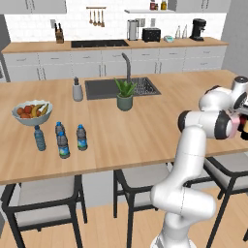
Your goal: Move the plastic bottles in the middle to the plastics group, and the glass bottles in the middle to the glass group.
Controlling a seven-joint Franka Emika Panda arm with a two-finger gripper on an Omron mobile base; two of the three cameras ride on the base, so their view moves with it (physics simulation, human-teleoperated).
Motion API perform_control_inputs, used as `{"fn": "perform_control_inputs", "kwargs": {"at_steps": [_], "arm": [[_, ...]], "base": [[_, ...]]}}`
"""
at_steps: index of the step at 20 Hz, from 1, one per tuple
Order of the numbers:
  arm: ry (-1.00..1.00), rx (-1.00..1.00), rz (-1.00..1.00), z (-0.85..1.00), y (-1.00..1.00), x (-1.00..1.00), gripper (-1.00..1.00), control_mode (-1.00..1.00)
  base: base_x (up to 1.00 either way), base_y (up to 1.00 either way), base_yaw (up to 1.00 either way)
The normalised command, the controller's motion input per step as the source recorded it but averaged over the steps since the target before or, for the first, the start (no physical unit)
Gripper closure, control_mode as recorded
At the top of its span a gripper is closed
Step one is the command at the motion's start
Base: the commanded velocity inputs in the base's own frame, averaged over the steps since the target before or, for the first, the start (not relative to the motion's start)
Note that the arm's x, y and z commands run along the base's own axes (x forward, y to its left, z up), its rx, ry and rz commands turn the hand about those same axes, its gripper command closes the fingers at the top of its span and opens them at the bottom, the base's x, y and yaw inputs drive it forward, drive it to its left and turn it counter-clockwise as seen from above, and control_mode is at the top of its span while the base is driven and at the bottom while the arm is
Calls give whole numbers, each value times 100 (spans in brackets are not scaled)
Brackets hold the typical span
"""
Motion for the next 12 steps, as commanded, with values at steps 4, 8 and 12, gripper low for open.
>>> {"fn": "perform_control_inputs", "kwargs": {"at_steps": [4,8,12], "arm": [[-7,-3,0,9,7,-18,-100,-100],[-13,-3,0,36,19,-32,-100,-100],[-19,-3,0,68,32,-24,-100,-100]], "base": [[0,0,0],[0,0,0],[0,0,0]]}}
